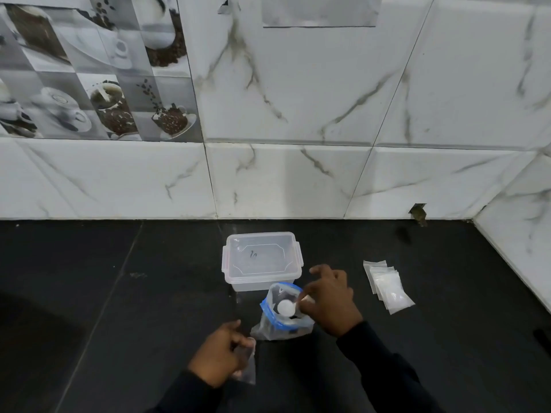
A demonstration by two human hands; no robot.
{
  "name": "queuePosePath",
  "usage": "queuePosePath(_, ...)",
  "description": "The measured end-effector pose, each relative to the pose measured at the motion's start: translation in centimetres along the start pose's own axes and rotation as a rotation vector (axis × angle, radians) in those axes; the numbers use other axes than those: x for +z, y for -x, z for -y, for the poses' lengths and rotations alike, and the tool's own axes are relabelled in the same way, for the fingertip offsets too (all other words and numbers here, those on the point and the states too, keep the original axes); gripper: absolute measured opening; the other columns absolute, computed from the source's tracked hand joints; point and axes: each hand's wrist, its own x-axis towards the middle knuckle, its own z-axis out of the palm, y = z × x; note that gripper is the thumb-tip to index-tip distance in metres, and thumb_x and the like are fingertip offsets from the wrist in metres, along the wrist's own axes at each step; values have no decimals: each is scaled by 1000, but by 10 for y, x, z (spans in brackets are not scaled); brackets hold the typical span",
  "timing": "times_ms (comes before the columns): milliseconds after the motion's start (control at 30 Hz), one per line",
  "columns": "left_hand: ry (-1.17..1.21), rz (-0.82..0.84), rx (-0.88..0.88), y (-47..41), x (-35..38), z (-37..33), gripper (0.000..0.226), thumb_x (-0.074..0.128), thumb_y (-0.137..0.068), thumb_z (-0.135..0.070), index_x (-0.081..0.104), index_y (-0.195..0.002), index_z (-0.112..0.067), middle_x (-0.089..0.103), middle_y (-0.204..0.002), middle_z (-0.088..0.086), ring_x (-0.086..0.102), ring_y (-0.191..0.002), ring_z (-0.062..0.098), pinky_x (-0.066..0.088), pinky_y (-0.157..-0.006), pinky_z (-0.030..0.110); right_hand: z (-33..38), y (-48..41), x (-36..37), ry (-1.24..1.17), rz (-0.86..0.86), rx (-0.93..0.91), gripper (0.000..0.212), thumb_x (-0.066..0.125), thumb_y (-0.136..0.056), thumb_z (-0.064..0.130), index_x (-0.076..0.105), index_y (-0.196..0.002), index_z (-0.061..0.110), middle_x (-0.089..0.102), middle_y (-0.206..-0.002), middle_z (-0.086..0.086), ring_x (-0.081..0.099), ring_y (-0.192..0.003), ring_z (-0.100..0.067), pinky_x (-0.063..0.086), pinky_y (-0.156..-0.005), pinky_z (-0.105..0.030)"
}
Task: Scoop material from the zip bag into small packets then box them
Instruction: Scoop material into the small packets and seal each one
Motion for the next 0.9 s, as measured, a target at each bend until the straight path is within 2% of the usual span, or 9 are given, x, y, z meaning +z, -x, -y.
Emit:
queuePosePath(67, -85, 27, 74, -11, 18, -3, 13, 67, -83, -13, 76, -82, -22, 37, -134, -13, 44, -124, 0, 37, -92, 6, 10, -11, 12, 78, 112, 64, 18, 64, -83, 32, 75, -94, 25, 42, -130, 7, 30, -126, -22, 33, -101, -50)
queuePosePath(133, -145, 57, 86, -22, 32, -9, 19, 63, -81, -6, 69, -74, -22, 42, -123, -17, 47, -123, 2, 34, -87, -1, 17, -18, 23, 142, 151, 99, 22, 58, -87, 29, 71, -102, 20, 48, -125, -1, 42, -122, -26, 38, -102, -49)
queuePosePath(267, -152, -6, 41, -33, 39, -8, 11, 62, -77, -14, 57, -71, -22, 61, -93, -6, 63, -90, 14, 51, -83, 26, 13, -18, 35, 202, 138, 92, 20, 48, -90, 15, 63, -102, 8, 59, -114, -11, 63, -102, -33, 51, -88, -40)
queuePosePath(333, -147, -48, 109, -33, 35, -9, 6, 62, -75, -13, 67, -77, -14, 64, -96, -5, 62, -87, 10, 50, -82, 25, 5, -16, 37, 268, 127, 68, 22, 45, -94, 11, 62, -107, 6, 57, -117, -13, 64, -101, -35, 49, -86, -39)
queuePosePath(467, -66, -47, 324, -27, 31, -35, 36, 53, -70, -24, 75, -98, -20, 58, -106, -24, 55, -96, -17, 39, -87, 0, -7, -17, 38, 282, 152, 90, 25, 50, -99, 15, 58, -121, 8, 56, -126, -11, 63, -110, -30, 48, -94, -35)
queuePosePath(533, -57, -27, 384, -29, 33, -42, 42, 51, -72, -28, 74, -107, -22, 57, -114, -25, 54, -104, -16, 39, -92, 2, -12, -21, 39, 236, 207, 160, 28, 54, -98, 19, 57, -123, 7, 60, -127, -11, 63, -114, -27, 49, -95, -31)
queuePosePath(667, -33, -111, 370, -36, 34, -41, 36, 60, -81, -7, 72, -111, -22, 58, -117, -23, 54, -108, -13, 41, -96, 6, -21, -26, 27, 53, 325, 250, 23, 53, -98, 21, 64, -96, 1, 67, -116, -18, 65, -108, -29, 40, -72, -22)
queuePosePath(800, 62, -167, 291, -39, 23, -27, 36, 65, -80, 2, 74, -110, -17, 60, -113, -19, 57, -88, -13, 40, -78, -1, -43, -30, 22, -68, 451, 213, 28, 52, -98, 17, 66, -106, -6, 66, -98, -17, 62, -111, -37, 45, -79, -25)
queuePosePath(900, 126, -152, 264, -38, 17, -14, 37, 65, -79, 5, 75, -108, -16, 65, -114, -8, 61, -65, -3, 50, -61, 13, -71, -41, 36, -407, 445, 313, 12, 56, -82, 19, 67, -77, 15, 58, -83, -10, 62, -83, -36, 50, -84, -42)
